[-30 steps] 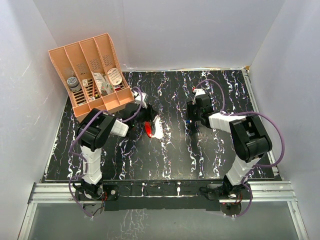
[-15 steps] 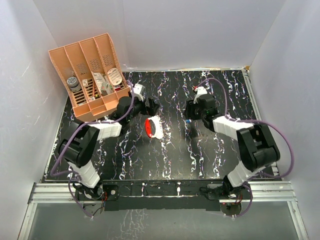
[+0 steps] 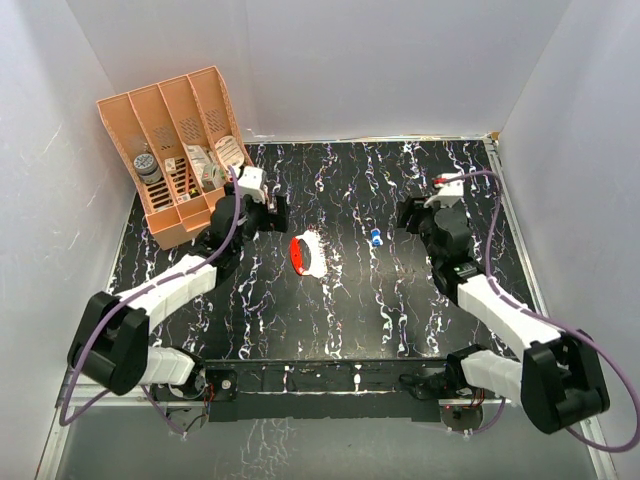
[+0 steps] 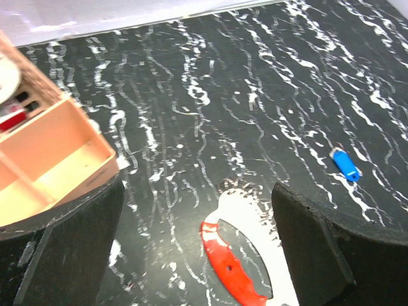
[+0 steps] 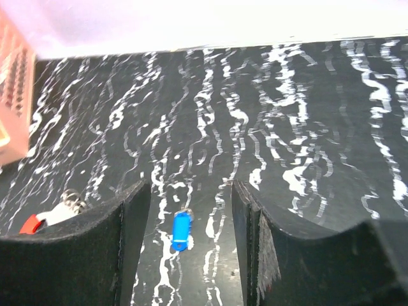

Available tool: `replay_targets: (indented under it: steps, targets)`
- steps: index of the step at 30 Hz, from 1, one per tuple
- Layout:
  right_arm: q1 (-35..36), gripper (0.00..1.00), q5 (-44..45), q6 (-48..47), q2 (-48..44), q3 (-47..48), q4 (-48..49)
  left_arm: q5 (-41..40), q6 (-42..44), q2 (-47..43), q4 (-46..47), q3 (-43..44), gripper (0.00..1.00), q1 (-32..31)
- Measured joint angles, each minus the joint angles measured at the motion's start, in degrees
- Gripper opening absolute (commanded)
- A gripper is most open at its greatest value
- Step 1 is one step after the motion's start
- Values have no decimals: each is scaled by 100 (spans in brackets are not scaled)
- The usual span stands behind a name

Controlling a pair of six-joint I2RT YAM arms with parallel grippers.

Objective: Remove the keys from the keyring

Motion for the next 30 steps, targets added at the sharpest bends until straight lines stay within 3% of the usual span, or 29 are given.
replay_targets:
  steps: [12, 17, 30]
  targets:
    - [0, 59, 2208, 22, -1523, -1130, 870, -1775, 81, -1436, -881, -404, 99, 0]
    - [0, 60, 2608, 22, -1908, -1355, 1134, -2087, 118, -1878, -876, -658, 99, 0]
    - [0, 61, 2857, 22, -1897, -1364, 1239, -2660, 146, -2129, -857, -778, 99, 0]
